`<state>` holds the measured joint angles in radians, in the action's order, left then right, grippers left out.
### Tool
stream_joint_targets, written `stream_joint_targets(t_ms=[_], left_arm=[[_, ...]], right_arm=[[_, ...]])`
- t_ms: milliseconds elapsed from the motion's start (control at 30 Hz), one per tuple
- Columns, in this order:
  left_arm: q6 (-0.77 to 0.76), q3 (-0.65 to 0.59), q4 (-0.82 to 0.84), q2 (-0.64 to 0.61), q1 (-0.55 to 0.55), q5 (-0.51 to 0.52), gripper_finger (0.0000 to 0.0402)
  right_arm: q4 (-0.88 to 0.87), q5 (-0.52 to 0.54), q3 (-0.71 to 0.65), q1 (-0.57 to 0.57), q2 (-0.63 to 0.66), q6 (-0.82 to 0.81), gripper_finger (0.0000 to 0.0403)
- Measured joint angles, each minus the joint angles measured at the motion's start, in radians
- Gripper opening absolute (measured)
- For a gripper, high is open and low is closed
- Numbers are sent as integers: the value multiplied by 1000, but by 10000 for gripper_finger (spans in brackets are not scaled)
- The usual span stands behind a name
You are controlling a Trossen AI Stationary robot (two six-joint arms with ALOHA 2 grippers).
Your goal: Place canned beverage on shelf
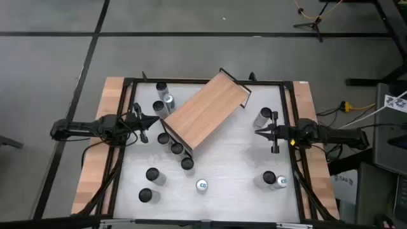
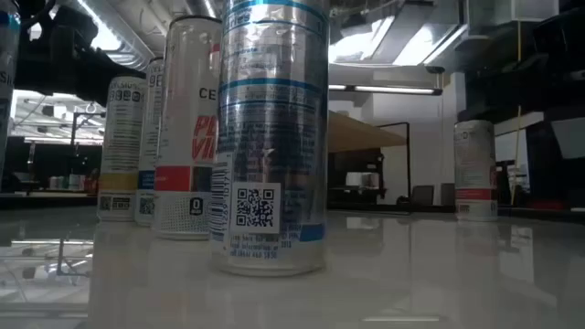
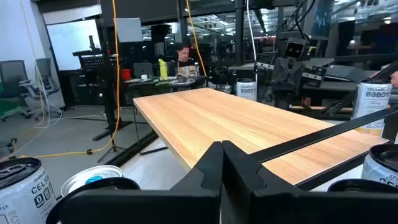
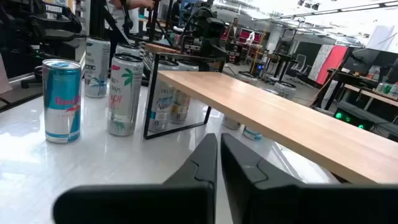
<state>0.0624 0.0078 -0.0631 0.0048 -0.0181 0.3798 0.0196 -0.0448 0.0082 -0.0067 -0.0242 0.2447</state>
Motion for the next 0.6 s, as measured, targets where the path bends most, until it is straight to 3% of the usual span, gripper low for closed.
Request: stream_joint_targets(t_ms=[267, 600], left_arm=[[0, 0, 0, 0, 0, 0, 0], [0, 0, 0, 0, 0, 0, 0]], right_arm=[[2, 3, 0, 0, 0, -10, 19], [23, 132, -2, 0, 1, -16, 19]])
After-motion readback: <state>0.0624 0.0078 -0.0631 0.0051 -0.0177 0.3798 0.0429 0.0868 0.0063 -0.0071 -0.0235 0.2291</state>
